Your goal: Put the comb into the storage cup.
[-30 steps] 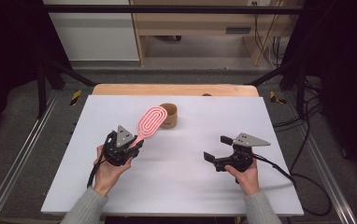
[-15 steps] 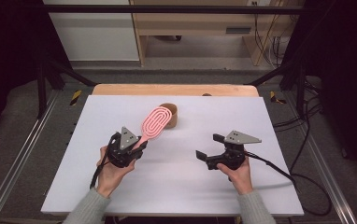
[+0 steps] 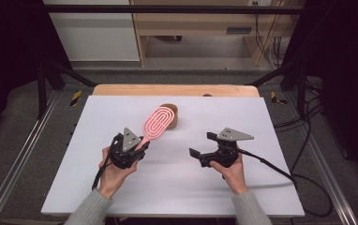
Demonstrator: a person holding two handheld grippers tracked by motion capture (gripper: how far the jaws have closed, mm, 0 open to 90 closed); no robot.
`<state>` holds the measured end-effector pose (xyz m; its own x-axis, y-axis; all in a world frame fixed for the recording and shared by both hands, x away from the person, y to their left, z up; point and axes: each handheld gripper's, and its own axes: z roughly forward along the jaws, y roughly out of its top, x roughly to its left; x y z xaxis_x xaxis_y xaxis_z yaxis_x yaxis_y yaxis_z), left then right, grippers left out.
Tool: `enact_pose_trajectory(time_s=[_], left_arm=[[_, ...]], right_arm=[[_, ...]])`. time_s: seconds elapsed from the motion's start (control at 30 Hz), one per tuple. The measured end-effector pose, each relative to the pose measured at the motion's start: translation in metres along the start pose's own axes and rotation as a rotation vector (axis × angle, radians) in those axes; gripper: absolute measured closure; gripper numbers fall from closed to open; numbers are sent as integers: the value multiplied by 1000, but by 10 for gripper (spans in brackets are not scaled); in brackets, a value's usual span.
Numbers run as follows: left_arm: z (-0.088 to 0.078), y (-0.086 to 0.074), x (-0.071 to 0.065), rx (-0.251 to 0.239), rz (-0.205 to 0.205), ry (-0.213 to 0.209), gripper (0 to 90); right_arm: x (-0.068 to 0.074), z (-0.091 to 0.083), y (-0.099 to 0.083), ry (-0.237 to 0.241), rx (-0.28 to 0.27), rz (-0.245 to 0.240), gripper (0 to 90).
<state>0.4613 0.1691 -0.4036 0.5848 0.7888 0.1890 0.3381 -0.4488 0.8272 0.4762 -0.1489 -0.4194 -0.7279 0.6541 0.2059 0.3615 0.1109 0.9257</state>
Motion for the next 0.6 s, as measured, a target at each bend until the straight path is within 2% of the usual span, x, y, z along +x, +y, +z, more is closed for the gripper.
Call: enact_pose_trajectory(time_s=[0.37,0.4,0.6], left_arm=[[2,-1,1,-5,8,7,689],[2,-2,0,3,-2,5,689],[4,-3,2,8,-4,5,689]], right_arm=[[8,18,7,-1,-16,25,18],[8,19,7,3,-19,32,18],[6,25,7,-14,-27,59,25]])
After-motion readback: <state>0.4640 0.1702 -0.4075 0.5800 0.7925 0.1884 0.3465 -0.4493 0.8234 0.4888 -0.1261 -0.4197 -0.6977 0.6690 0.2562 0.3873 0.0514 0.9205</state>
